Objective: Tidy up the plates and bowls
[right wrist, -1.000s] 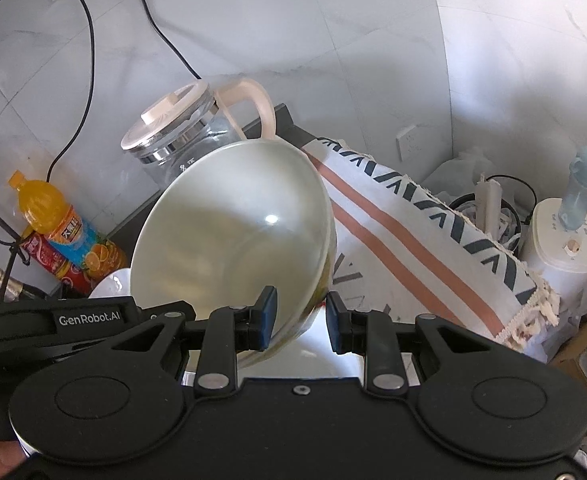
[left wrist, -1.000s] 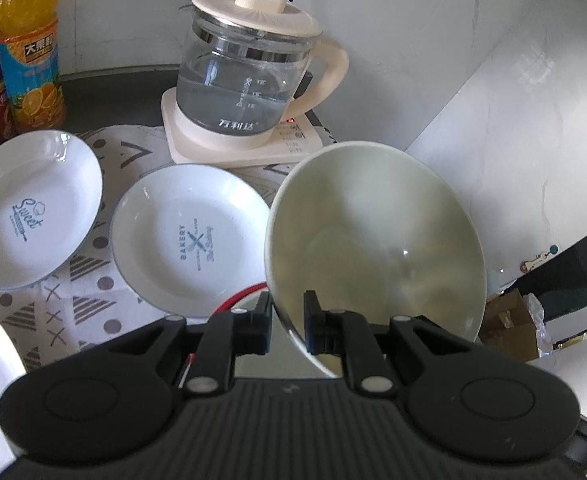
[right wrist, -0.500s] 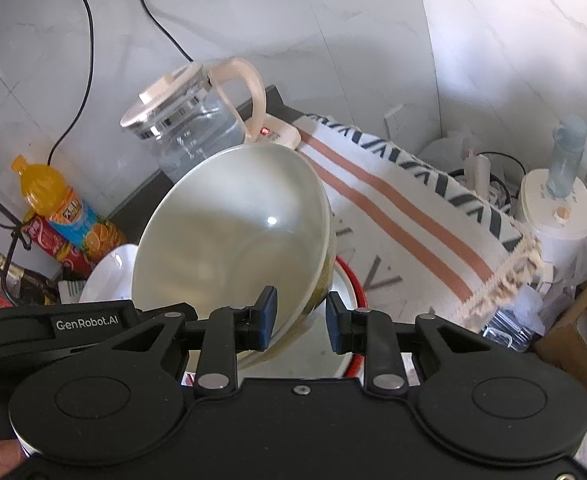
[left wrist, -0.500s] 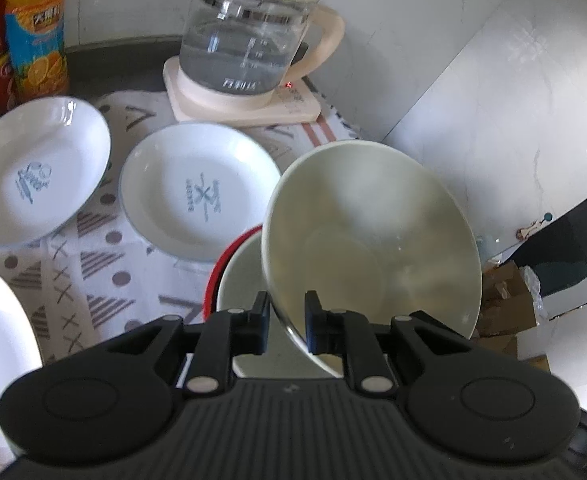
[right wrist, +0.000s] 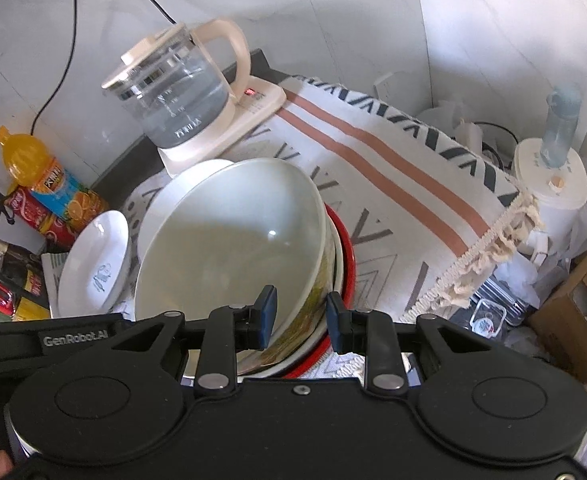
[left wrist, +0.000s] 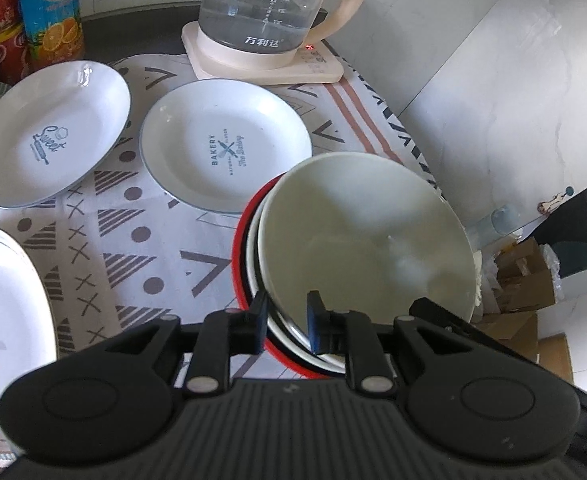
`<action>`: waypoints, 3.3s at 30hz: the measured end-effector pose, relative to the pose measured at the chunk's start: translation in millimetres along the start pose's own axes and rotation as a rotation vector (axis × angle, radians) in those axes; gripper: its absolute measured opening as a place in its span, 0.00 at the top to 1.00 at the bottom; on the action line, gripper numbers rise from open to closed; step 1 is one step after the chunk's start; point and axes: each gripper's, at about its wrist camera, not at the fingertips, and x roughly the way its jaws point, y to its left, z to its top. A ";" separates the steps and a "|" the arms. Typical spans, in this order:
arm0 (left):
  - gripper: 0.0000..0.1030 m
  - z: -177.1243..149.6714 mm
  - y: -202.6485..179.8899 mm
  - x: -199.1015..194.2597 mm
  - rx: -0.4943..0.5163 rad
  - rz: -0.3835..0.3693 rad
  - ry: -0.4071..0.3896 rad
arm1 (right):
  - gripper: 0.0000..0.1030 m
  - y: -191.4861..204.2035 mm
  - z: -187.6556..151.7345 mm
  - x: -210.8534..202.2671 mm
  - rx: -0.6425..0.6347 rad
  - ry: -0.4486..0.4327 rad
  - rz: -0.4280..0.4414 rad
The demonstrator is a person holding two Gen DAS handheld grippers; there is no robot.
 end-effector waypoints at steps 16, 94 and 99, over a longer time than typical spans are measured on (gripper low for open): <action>0.45 7.1 16.0 -25.4 -0.028 0.029 -0.071 | 0.59 20.5 4.5 -27.8 -0.084 -0.108 -0.008; 0.20 6.2 221.8 -71.8 -0.588 0.270 -0.230 | 0.05 229.4 36.5 82.3 -0.694 0.148 0.253; 0.22 23.4 233.5 -57.9 -0.644 0.264 -0.246 | 0.17 232.9 51.7 110.1 -0.656 0.198 0.263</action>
